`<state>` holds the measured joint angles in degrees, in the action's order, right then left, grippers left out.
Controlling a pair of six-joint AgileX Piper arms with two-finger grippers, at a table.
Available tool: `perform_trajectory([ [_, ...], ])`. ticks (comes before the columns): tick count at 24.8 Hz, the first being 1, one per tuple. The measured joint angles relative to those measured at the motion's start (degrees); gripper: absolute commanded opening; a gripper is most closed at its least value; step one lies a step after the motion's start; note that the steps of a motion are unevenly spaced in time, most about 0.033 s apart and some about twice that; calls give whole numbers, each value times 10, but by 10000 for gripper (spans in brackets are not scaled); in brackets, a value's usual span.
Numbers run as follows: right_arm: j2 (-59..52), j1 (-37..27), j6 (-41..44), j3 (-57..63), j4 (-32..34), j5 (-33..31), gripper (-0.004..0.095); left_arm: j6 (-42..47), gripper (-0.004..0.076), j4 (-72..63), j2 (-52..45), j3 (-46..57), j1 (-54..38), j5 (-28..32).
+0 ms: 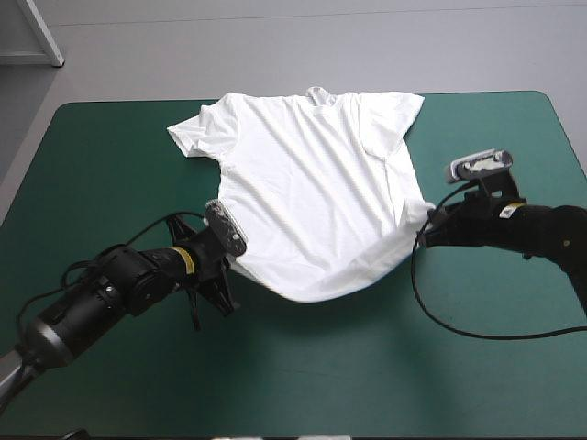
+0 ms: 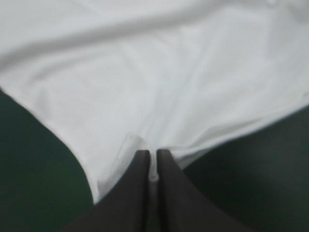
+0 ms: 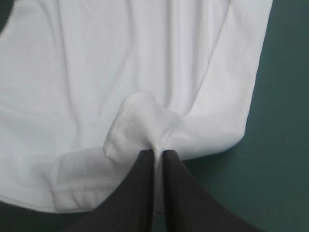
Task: Fold the cloth
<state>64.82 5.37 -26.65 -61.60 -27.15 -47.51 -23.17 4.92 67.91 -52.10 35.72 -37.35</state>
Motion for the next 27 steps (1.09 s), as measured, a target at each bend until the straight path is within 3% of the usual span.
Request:
perform_trajectory([
  [6,40,0,-88,-242,-52,47,0,59,19,162,-18,-208,-1,57],
  [11,88,0,-119,-523,-53,63,0,59,19,241,-7,-428,-1,91],
  [14,99,0,-131,-620,-55,77,0,42,19,250,10,-524,-1,95],
  [22,100,1,-144,-786,-62,114,0,-32,19,251,77,-784,-1,96],
  [27,99,1,-154,-800,-64,124,0,-45,19,251,108,-856,-1,92],
])
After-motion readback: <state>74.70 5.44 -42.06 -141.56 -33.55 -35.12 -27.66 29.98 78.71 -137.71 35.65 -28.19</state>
